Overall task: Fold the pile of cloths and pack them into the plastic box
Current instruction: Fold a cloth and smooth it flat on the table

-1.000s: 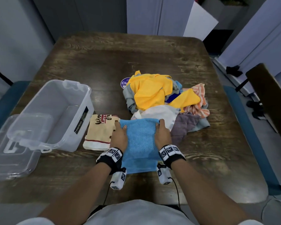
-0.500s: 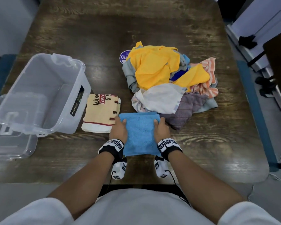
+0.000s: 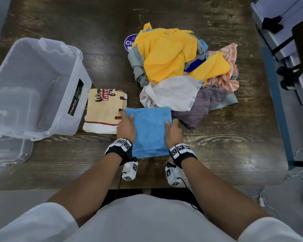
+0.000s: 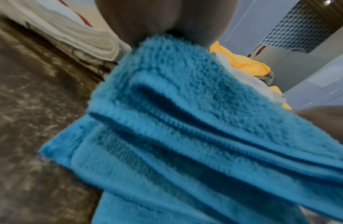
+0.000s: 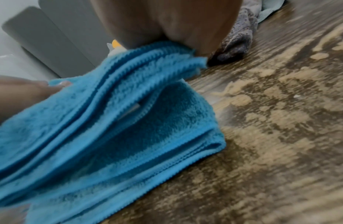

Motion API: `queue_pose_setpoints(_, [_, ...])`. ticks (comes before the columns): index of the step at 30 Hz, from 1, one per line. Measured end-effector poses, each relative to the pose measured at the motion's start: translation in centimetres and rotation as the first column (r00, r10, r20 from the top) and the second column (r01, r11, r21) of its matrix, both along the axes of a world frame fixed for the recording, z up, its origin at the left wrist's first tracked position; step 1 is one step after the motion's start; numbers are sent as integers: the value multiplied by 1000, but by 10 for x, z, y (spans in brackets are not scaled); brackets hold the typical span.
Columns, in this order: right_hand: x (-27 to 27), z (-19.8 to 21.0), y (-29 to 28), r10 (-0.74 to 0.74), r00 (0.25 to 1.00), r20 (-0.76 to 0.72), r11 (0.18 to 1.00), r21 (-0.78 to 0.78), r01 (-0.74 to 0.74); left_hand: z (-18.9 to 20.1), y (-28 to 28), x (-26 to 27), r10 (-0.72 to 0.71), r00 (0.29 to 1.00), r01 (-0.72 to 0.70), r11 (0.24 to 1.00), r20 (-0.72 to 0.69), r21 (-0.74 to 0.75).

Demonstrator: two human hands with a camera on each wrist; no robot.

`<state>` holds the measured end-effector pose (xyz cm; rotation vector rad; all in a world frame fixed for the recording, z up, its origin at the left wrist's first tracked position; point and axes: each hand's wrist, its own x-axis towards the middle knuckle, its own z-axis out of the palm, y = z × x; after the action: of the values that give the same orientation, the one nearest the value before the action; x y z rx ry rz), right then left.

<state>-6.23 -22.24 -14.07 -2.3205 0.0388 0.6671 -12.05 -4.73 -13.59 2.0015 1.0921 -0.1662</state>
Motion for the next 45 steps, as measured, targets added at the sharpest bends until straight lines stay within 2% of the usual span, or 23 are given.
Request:
queue_pose_setpoints(6, [-9,-13,2,40,999,-27,994,-100,-43,-14,5,1,-46,995,46,999,-88,1])
queue_pose_setpoints(11, [-10,-11,-4,67,997,-40,994,-80,-70,-8,-3,-9,-71,994,74,997,-89,31])
queue_pose_setpoints(18, [-7,-11,-6,121,992,-38,987,-102,-124,-15,-5,-17,-91,996,91,996,19,7])
queue_pose_setpoints(20, [-8,-8,-7,140,989,36,977,-164,-133,-8,-7,-18,-95,995,95,995,41,10])
queue_pose_setpoints(21, [-8,-6,-9,163,979,123,969,-206,-135,-4,-7,-19,-117,992,116,992,37,42])
queue_pose_setpoints(23, [-9,-3,-12,273,911,309,936,-305,-177,2,-6,-21,-214,977,205,960,28,192])
queue_pose_setpoints(25, [-9,0,-9,401,825,397,900,-341,-273,5,-3,-22,-390,920,383,867,-43,320])
queue_pose_setpoints(26, [-9,0,-5,463,791,398,878,-330,-348,3,-2,-21,-489,865,495,804,-107,330])
queue_pose_setpoints(29, [-8,-6,10,659,694,290,750,-324,-577,-6,3,-17,-694,639,769,587,-332,253])
queue_pose_setpoints(31, [-3,-16,15,725,656,209,684,-330,-650,-12,6,-15,-727,545,836,506,-417,210])
queue_pose_setpoints(34, [4,-29,12,755,643,127,646,-318,-694,-21,9,-10,-725,500,862,471,-474,189])
queue_pose_setpoints(38, [7,-45,5,784,607,134,611,-342,-714,-29,7,-2,-715,466,879,444,-521,176])
queue_pose_setpoints(45, [9,-56,8,773,621,132,622,-353,-699,-34,8,10,-704,442,876,471,-555,100])
